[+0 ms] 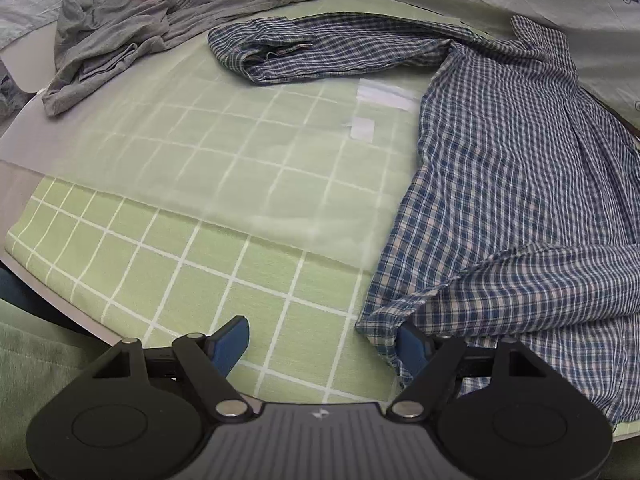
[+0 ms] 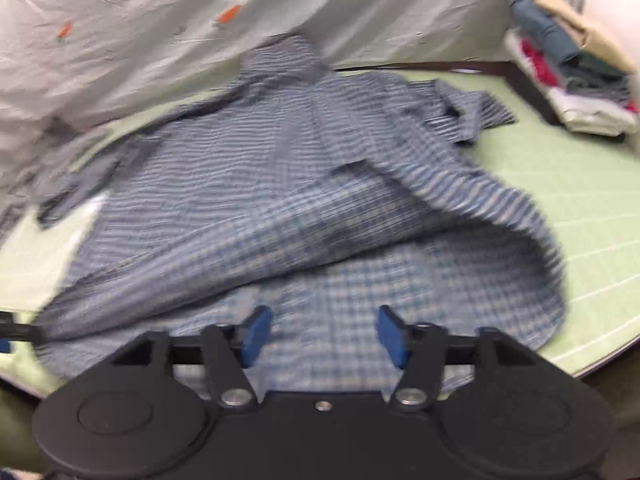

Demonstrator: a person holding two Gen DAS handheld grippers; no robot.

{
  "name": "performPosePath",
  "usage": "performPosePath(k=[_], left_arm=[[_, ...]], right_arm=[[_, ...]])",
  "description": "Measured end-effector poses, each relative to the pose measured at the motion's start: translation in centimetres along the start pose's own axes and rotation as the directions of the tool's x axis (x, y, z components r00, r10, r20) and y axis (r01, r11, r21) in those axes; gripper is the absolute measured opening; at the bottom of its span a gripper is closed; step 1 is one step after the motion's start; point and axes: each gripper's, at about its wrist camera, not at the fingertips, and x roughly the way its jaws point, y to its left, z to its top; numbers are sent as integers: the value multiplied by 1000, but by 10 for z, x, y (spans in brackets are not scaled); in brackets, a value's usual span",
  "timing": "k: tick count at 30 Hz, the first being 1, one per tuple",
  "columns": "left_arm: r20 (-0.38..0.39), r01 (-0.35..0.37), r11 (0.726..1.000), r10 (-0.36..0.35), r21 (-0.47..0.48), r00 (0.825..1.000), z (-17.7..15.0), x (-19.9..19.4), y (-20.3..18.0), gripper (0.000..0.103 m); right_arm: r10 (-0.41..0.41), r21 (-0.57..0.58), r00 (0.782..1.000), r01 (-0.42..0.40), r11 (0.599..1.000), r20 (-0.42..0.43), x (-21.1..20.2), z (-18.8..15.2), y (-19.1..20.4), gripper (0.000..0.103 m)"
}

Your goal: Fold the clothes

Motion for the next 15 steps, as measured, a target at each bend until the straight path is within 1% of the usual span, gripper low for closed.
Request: performPosePath(k=[2, 3, 6, 8, 10, 11, 12, 13, 14, 15], left_arm=[[1, -19, 999, 19, -36, 1000, 0, -1, -3, 78], [2, -26, 998, 26, -49, 1000, 0, -1, -4, 77], [-2, -36, 996, 36, -87, 999, -1, -1, -10, 76], [-13, -34, 993, 33, -109, 999, -3, 0, -14, 75], [-18, -33, 991, 31, -128, 999, -5, 1, -18, 67], [-20, -32, 990, 29, -138, 999, -6, 2, -20, 65], [-22, -31, 989, 28, -148, 999, -7, 2, -22, 59], [-24, -30, 987, 27, -157, 999, -8, 3, -24, 48], [-26, -30, 986, 26, -167, 999, -9, 4, -26, 42], [-20, -41, 984, 38, -171, 999, -10, 3, -28, 31]], right_arm=[[-73, -79, 997, 74, 994, 13, 7, 7, -9, 82], [-110, -123, 994, 112, 986, 27, 11, 10, -14, 84], [-192, -245, 981, 196, 949, 40, 27, 20, -29, 87], [-233, -320, 971, 235, 918, 47, 40, 24, -35, 87], [-260, -377, 965, 258, 890, 47, 51, 28, -42, 87], [-264, -392, 964, 260, 882, 45, 57, 30, -45, 85], [-256, -390, 965, 254, 885, 48, 59, 31, -50, 77], [-245, -384, 968, 246, 890, 52, 61, 32, -56, 69], [-233, -369, 971, 232, 900, 42, 64, 34, -62, 47], [-221, -351, 975, 216, 911, 26, 67, 35, -68, 17]])
